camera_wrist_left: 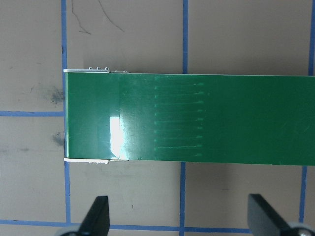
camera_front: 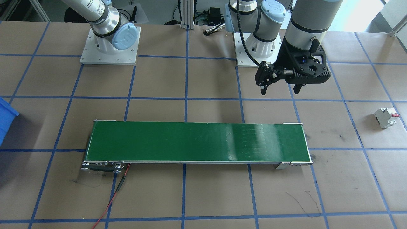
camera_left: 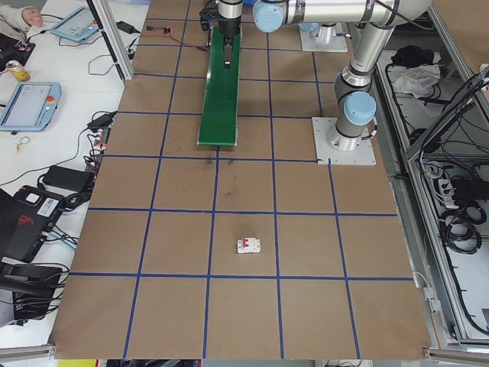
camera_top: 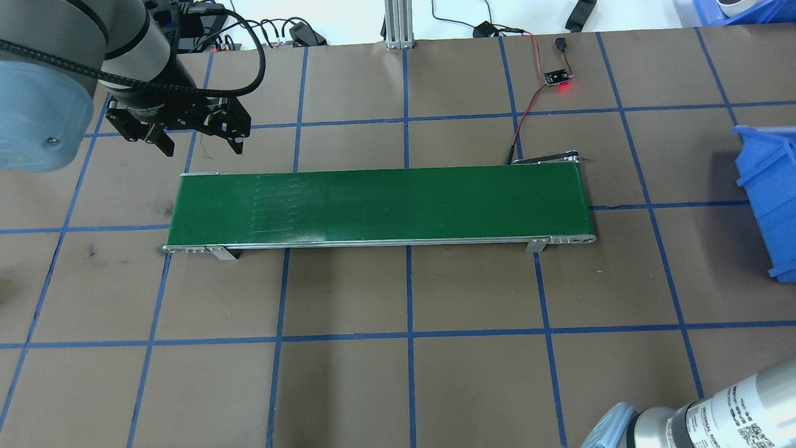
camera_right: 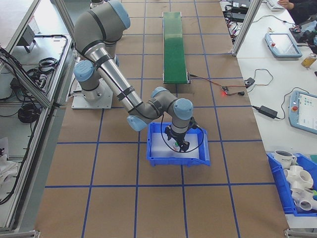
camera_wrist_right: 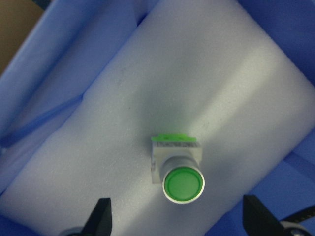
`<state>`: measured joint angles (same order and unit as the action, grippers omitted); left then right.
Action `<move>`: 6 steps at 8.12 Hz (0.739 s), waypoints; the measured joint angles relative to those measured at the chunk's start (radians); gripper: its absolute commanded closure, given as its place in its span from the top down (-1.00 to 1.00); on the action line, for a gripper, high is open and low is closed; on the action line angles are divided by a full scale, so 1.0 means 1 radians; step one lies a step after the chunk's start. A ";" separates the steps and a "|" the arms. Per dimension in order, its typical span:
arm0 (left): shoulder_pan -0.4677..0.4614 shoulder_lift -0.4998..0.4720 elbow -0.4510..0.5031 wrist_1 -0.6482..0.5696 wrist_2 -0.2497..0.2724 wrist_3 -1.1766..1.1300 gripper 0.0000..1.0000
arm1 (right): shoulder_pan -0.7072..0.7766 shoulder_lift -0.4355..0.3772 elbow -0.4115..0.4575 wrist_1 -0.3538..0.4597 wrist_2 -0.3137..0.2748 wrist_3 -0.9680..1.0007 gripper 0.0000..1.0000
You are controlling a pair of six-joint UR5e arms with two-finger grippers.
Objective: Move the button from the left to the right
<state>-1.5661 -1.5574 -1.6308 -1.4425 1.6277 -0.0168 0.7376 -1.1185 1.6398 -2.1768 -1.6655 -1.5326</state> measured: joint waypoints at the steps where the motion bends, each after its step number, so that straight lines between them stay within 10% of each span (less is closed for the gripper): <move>1: 0.001 0.000 0.001 0.006 0.000 0.001 1.00 | -0.004 -0.042 0.000 0.041 0.002 -0.001 1.00; 6: 0.007 -0.013 0.009 0.010 -0.001 0.005 1.00 | 0.015 -0.317 -0.015 0.347 0.044 0.097 0.89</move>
<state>-1.5593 -1.5705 -1.6222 -1.4327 1.6269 -0.0119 0.7527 -1.4356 1.6248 -1.8295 -1.6211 -1.4357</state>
